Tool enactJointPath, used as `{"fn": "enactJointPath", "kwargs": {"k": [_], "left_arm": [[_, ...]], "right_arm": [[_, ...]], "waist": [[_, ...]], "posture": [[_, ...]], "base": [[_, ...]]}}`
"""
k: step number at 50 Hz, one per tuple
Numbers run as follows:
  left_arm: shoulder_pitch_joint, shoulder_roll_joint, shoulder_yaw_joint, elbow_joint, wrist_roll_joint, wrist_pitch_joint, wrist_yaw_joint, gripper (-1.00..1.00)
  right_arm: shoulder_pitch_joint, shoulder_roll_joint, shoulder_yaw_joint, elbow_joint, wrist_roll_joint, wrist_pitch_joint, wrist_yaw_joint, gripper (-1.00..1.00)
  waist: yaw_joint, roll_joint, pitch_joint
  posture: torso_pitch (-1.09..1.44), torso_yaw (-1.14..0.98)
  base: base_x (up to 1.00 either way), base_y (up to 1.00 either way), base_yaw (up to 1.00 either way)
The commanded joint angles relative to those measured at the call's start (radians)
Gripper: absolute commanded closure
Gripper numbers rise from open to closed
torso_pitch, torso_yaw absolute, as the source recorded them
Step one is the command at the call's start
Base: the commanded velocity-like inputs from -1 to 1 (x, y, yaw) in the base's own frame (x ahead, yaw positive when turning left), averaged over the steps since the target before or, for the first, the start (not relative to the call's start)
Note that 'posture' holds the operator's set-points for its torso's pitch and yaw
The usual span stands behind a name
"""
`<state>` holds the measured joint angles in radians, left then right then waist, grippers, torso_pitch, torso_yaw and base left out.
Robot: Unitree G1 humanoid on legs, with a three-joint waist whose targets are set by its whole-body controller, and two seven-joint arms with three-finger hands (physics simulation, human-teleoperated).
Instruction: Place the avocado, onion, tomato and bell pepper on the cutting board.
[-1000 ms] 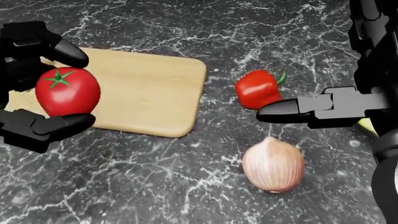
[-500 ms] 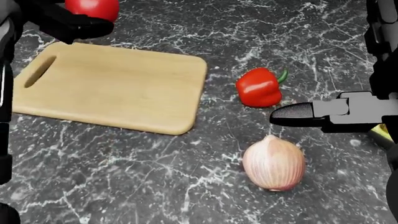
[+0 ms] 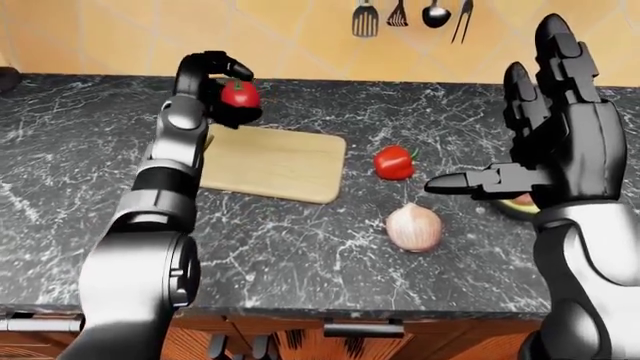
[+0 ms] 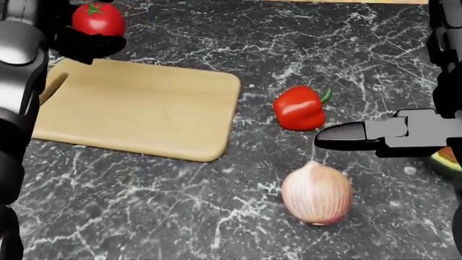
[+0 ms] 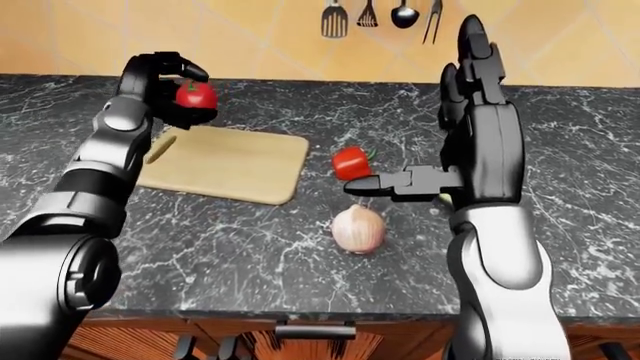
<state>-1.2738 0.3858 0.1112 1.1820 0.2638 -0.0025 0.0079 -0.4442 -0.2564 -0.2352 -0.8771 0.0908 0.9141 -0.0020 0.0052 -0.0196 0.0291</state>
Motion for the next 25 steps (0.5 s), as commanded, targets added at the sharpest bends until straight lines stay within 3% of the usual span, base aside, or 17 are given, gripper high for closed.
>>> {"fn": "enactJointPath", "kwargs": {"k": [1, 17, 21, 25], "left_arm": [[-0.038, 0.008, 0.012, -0.029, -0.008, -0.044, 0.038, 0.6], [0.016, 0.009, 0.011, -0.007, -0.005, -0.056, 0.068, 0.61], [0.034, 0.01, 0.011, -0.009, -0.005, -0.057, 0.071, 0.55], [0.044, 0.009, 0.013, -0.01, -0.008, -0.051, 0.074, 0.36]], "right_arm": [[-0.031, -0.011, -0.01, -0.023, -0.004, -0.019, -0.001, -1.0], [-0.037, -0.018, -0.013, -0.028, -0.004, -0.008, 0.002, -1.0], [-0.027, -0.015, -0.007, -0.025, -0.014, -0.018, 0.003, -1.0], [-0.023, -0.011, -0.008, -0.028, -0.016, -0.018, 0.007, -1.0]], "waist": [[-0.001, 0.001, -0.027], [0.0, 0.002, -0.028], [0.0, 0.004, -0.029], [0.0, 0.005, -0.031]], "posture": [[0.0, 0.0], [0.0, 0.0], [0.0, 0.0], [0.0, 0.0]], "base": [[0.0, 0.0, 0.0], [0.0, 0.0, 0.0], [0.0, 0.0, 0.0], [0.0, 0.0, 0.0]]}}
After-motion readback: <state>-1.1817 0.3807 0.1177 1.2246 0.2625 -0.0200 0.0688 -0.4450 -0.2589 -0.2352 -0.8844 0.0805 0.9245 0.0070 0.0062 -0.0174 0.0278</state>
